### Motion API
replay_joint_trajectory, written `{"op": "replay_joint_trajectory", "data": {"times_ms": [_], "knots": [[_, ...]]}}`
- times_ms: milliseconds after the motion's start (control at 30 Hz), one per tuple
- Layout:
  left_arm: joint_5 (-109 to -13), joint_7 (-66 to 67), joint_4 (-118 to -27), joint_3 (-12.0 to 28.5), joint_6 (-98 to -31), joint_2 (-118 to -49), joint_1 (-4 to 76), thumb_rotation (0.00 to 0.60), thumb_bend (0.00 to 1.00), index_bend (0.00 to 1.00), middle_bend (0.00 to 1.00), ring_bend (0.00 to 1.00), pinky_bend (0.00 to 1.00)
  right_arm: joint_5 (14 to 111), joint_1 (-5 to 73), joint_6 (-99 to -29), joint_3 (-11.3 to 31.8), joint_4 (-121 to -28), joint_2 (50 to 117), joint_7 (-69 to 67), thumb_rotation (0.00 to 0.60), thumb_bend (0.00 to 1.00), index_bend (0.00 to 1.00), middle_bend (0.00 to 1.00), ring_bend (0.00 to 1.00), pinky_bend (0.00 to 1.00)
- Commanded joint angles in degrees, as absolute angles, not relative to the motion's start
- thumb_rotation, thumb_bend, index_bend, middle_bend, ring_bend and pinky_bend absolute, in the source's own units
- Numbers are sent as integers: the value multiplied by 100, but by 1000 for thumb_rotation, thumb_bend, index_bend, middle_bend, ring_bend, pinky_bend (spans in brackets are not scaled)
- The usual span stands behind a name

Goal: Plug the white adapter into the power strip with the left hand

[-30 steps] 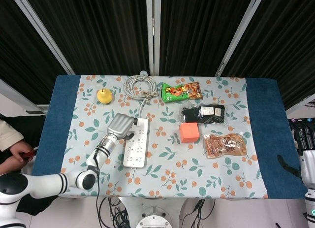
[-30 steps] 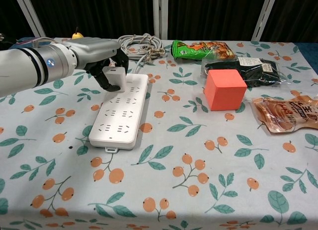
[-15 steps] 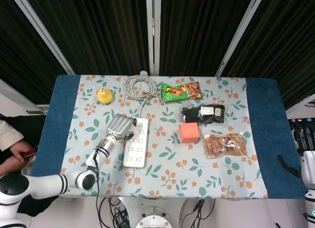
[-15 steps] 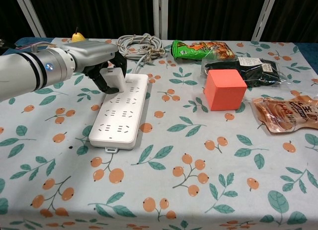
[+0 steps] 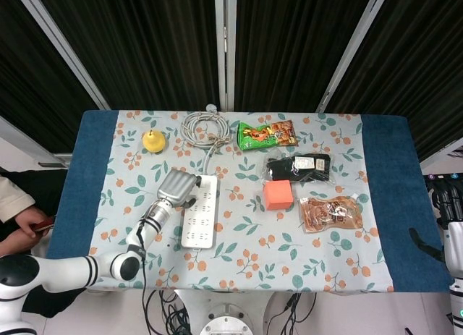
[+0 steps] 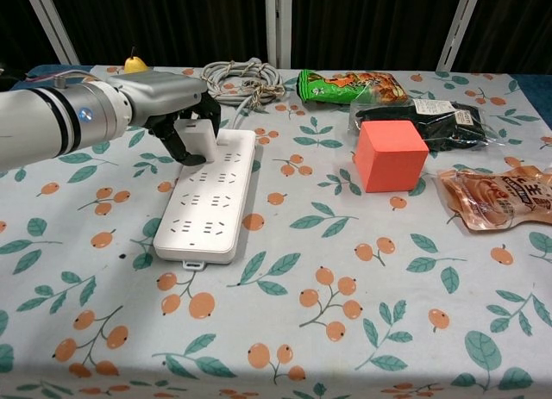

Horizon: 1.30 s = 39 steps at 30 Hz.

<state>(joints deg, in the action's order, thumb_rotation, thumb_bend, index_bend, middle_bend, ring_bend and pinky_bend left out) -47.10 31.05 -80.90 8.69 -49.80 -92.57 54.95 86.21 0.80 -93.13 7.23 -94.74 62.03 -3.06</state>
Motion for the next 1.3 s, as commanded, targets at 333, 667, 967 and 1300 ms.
{"op": "replay_joint_trajectory", "data": {"times_ms": [333, 667, 967, 1300], "knots": [[-4690, 3119, -8361, 834, -5052, -9108, 5465, 600, 423, 200, 255, 224, 493, 8633, 54, -9352, 724, -9437, 6212, -366, 600, 161, 0, 0, 0, 0], [-5107, 2912, -9222, 758, -5377, -8552, 5219, 600, 423, 128, 187, 147, 326, 8655, 24, -9398, 721, -9407, 6211, -427, 600, 161, 0, 0, 0, 0], [-6351, -339, -9091, 1599, -6129, -9012, 4555, 600, 417, 363, 392, 345, 514, 8707, 4, -9436, 706, -9413, 6201, -428, 600, 162, 0, 0, 0, 0], [-5906, -3421, -9019, 2322, -5144, -9310, 4317, 600, 441, 667, 713, 666, 821, 8695, 0, -9423, 706, -9414, 6196, -418, 600, 164, 0, 0, 0, 0]]}}
